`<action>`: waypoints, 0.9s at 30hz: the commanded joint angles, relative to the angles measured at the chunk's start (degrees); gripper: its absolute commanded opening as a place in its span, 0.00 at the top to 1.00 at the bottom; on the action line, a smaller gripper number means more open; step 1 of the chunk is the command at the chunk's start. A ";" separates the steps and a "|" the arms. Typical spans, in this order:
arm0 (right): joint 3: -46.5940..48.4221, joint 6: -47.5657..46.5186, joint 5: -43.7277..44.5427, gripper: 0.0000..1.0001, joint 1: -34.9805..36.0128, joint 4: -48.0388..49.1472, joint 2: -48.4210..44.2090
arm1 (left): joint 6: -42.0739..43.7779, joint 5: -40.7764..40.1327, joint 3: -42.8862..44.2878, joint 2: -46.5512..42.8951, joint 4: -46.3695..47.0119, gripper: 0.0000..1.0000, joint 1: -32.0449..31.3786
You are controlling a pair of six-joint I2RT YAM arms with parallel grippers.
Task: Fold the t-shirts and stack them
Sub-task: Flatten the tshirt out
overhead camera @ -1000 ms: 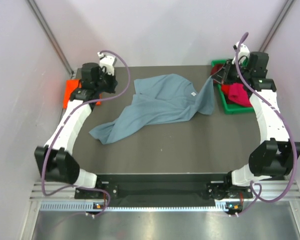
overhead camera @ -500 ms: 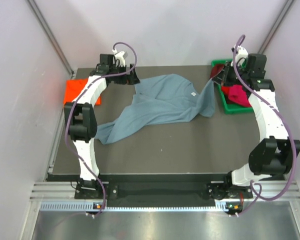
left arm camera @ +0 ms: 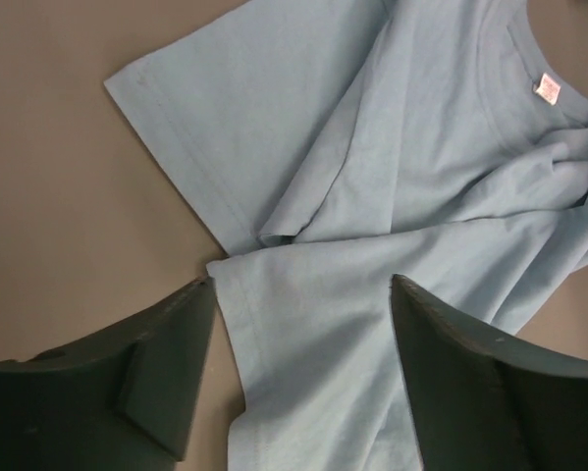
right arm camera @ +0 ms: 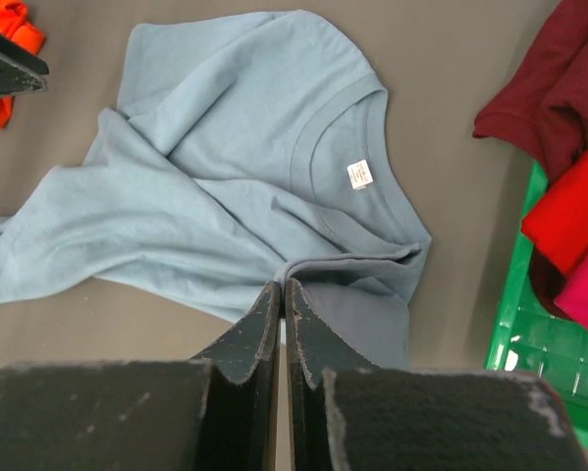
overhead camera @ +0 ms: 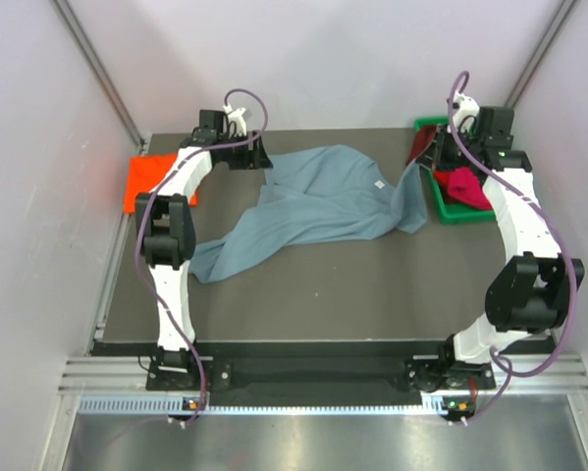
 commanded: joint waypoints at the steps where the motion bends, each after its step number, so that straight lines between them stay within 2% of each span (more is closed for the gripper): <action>1: 2.12 -1.14 0.69 1.00 0.63 0.95 0.05 | 1.97 2.05 1.99 1.98 0.48 0.26 0.13; 5: 2.20 -1.49 1.04 1.00 0.63 0.16 0.32 | 2.76 2.84 2.07 4.44 0.40 0.34 0.13; 9: 2.29 -1.67 1.30 1.00 0.72 -0.02 0.23 | 3.64 1.09 2.25 5.76 0.31 0.26 0.31; 13: 2.47 -1.84 1.65 1.00 0.81 -0.28 0.32 | 3.99 0.73 3.04 7.78 0.31 0.25 0.40; 27: 3.26 -1.23 1.92 1.00 0.81 0.51 1.37 | 5.05 1.44 1.28 8.66 -0.48 0.34 -0.04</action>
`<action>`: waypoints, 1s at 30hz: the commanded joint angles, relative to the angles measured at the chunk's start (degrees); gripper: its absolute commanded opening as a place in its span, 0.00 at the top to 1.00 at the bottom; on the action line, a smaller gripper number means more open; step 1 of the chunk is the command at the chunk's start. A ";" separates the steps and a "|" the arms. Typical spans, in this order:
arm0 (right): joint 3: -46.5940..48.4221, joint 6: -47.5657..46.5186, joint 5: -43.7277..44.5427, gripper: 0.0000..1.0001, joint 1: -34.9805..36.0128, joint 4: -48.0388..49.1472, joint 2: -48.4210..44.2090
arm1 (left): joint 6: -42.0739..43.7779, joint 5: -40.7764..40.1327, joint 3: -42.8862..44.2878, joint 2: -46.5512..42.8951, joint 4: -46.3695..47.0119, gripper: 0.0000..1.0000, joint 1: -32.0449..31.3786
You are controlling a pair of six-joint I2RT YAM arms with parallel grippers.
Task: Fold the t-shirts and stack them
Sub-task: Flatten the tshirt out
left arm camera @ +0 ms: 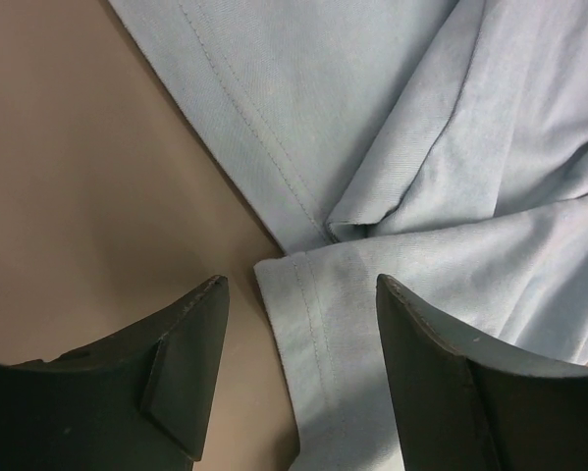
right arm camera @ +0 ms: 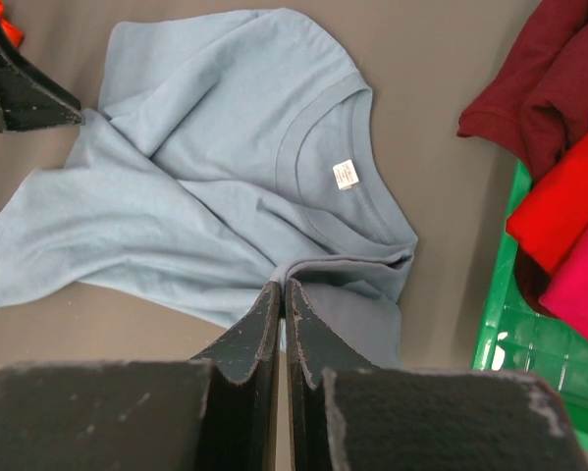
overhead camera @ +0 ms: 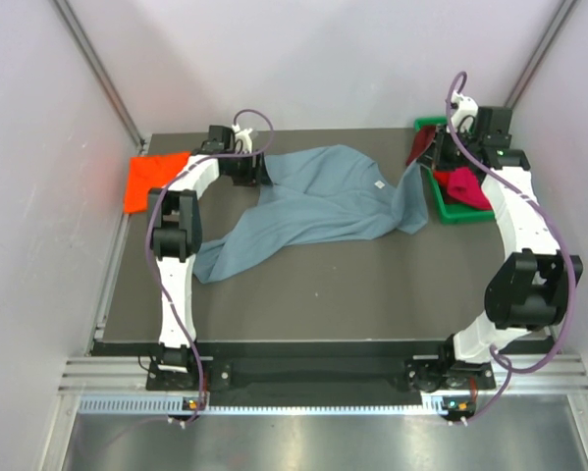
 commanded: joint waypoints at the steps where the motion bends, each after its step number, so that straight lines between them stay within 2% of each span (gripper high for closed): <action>1: 3.02 -0.53 0.17 1.00 0.70 0.62 0.78 | 1.03 1.74 0.37 -0.15 0.44 0.34 -0.06; 14: 2.58 -0.18 0.61 1.00 1.14 1.15 0.60 | -0.38 4.03 -0.95 0.47 1.14 0.38 -0.77; 15: 2.58 -0.27 0.70 1.00 1.14 1.15 0.52 | -0.38 4.03 -0.95 0.56 1.14 0.41 -0.77; 16: 2.58 -0.27 0.78 1.00 1.14 1.06 0.52 | -0.38 4.38 -0.95 0.56 1.14 0.48 -0.85; 18: 2.58 -0.27 0.78 1.00 1.23 1.06 0.60 | -0.38 4.38 -1.04 0.56 1.14 0.56 -0.77; 20: 2.49 -0.27 0.78 1.00 1.23 1.15 0.60 | -0.55 4.56 -1.30 0.38 1.23 0.69 -0.77; 21: 2.49 -0.18 0.87 1.00 1.31 1.32 0.60 | -0.56 4.38 -1.31 0.29 1.23 0.78 -0.77; 22: 2.58 -0.18 0.87 1.00 1.40 1.32 0.60 | -0.64 4.38 -1.39 0.12 1.23 0.82 -0.77; 23: 2.58 -0.09 0.96 1.00 1.40 1.32 0.69 | -0.64 4.21 -1.48 -0.06 1.23 0.94 -0.77; 24: 2.66 -0.09 0.87 1.00 1.49 1.50 0.69 | -0.47 3.60 -1.48 -0.32 1.14 0.99 -0.68; 30: 3.01 -0.09 0.96 1.00 1.67 1.94 0.96 | 0.41 1.49 -0.25 -3.48 0.53 1.00 1.25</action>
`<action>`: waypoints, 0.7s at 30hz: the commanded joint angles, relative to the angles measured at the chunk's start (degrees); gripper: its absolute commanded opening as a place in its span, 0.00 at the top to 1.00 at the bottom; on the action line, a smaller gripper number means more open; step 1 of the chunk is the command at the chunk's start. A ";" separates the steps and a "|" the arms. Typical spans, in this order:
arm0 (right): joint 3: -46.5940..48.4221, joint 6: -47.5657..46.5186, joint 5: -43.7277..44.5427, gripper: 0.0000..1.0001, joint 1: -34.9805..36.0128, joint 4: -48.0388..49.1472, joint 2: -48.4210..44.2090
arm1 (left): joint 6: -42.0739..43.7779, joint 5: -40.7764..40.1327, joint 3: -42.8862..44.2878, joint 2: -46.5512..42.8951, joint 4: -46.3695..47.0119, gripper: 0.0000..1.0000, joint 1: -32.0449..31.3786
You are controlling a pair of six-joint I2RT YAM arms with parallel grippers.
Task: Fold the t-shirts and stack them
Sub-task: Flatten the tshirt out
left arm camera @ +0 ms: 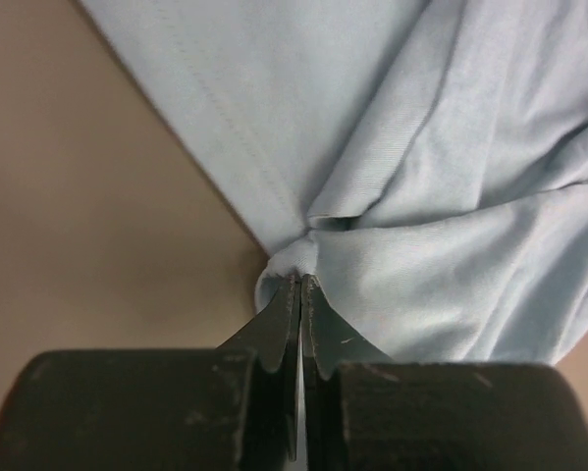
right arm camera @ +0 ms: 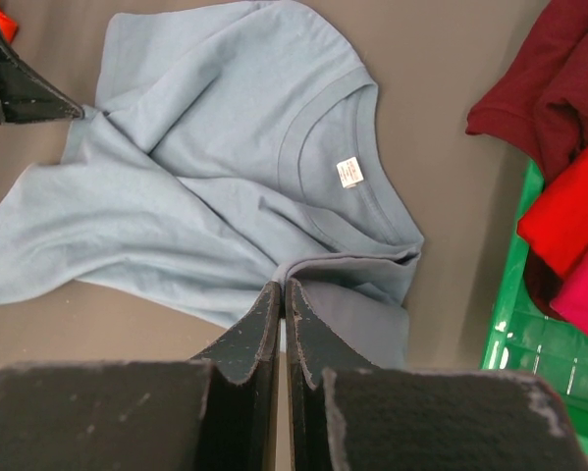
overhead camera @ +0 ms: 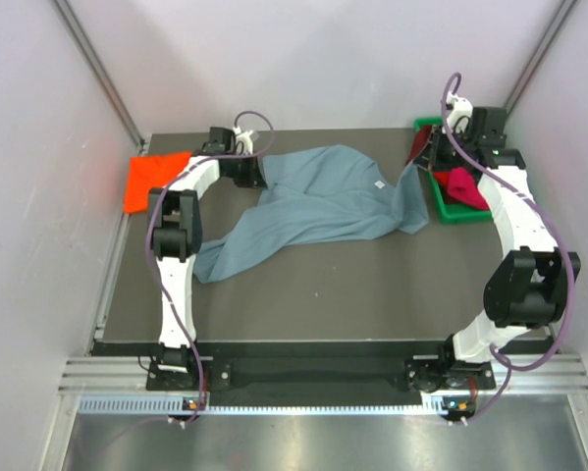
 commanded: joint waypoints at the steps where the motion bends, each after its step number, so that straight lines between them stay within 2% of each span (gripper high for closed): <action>1: 3.23 -0.13 0.22 1.00 0.57 1.74 0.04 | 1.98 -1.49 1.06 -4.79 0.20 1.00 1.89; 11: 10.70 0.57 1.89 1.00 0.40 3.94 2.58 | 5.05 -3.95 10.46 -17.01 1.07 1.00 7.95; 21: 32.65 9.52 4.70 1.00 -4.34 8.59 6.54 | 8.93 -5.36 15.65 -28.35 1.07 1.00 9.80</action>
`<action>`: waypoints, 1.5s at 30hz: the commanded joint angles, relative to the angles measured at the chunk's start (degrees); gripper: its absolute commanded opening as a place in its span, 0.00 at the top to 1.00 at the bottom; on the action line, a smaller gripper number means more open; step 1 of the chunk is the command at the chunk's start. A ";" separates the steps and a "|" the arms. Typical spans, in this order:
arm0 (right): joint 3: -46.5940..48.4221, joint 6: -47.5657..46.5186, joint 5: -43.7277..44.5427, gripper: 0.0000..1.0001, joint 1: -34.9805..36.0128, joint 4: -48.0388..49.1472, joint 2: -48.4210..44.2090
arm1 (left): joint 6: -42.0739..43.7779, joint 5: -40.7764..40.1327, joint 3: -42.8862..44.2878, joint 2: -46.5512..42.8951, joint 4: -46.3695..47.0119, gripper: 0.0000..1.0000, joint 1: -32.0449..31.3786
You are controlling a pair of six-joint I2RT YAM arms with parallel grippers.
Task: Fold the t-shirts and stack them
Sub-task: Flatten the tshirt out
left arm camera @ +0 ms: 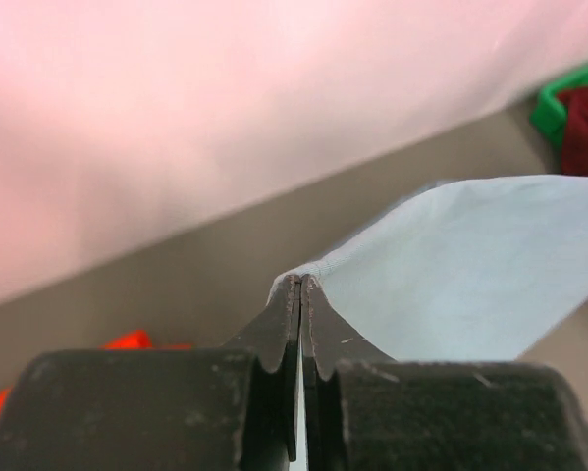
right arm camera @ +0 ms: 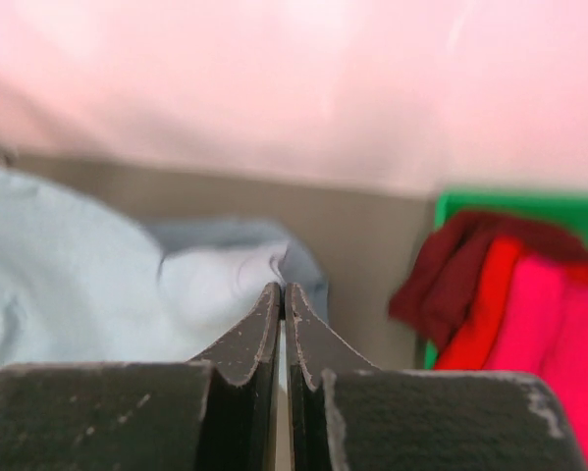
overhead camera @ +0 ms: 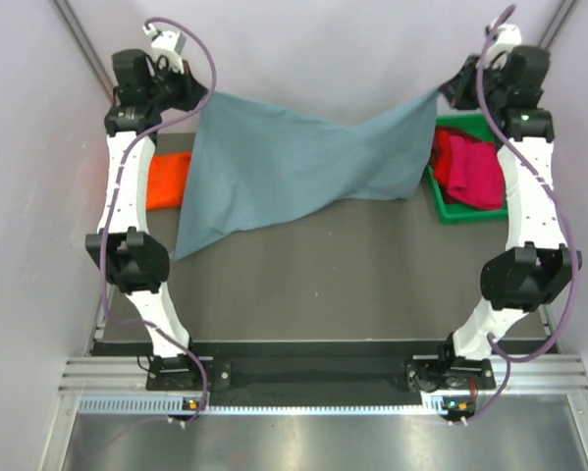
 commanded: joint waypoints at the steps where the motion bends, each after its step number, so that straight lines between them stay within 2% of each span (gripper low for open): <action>1: 8.89 4.90 0.66 1.00 -2.77 6.76 0.07 | 2.88 -1.38 2.89 -6.03 1.99 1.00 0.71; 10: 12.25 6.93 -1.98 1.00 -6.38 10.19 -4.22 | 3.85 -5.07 -1.67 -20.37 3.04 1.00 1.67; 17: 6.36 3.94 -4.27 1.00 -8.05 7.30 -17.84 | 6.92 -10.79 -7.83 -31.54 6.04 1.00 1.94; 21: 2.94 -0.80 -2.26 1.00 -8.23 5.36 -25.31 | 9.73 -11.40 -19.83 -41.61 10.24 1.00 1.94; 24: -0.31 -0.11 -0.31 1.00 -8.75 1.94 -30.41 | 10.69 -12.11 -27.92 -49.35 11.84 1.00 2.03; 26: -3.20 0.07 0.39 1.00 -8.93 -0.69 -33.58 | 10.87 -12.63 -29.27 -52.01 10.00 1.00 1.94; 30: -7.35 -1.42 -1.45 1.00 -8.93 -6.58 -37.36 | 12.62 -12.82 -28.92 -56.57 -0.80 1.00 1.94; 35: -14.53 -6.34 -6.81 1.00 -8.93 -18.43 -42.10 | 14.48 -8.16 -31.82 -61.42 -15.54 1.00 1.94; 39: -22.45 -10.65 -10.51 1.00 -8.84 -23.12 -46.41 | 15.35 -4.04 -31.91 -61.69 -29.45 1.00 2.03; 41: -26.58 -10.31 -9.20 1.00 -8.93 -21.81 -47.47 | 15.18 -3.85 -33.92 -61.25 -32.10 1.00 1.94; 42: -27.56 -9.87 -8.84 1.00 -8.84 -20.84 -47.21 | 14.75 -3.94 -37.85 -61.16 -31.41 1.00 1.94; 45: -29.76 -7.14 -7.17 1.00 -8.84 -15.31 -42.39 | 13.60 -5.17 -48.56 -58.62 -23.80 1.00 1.94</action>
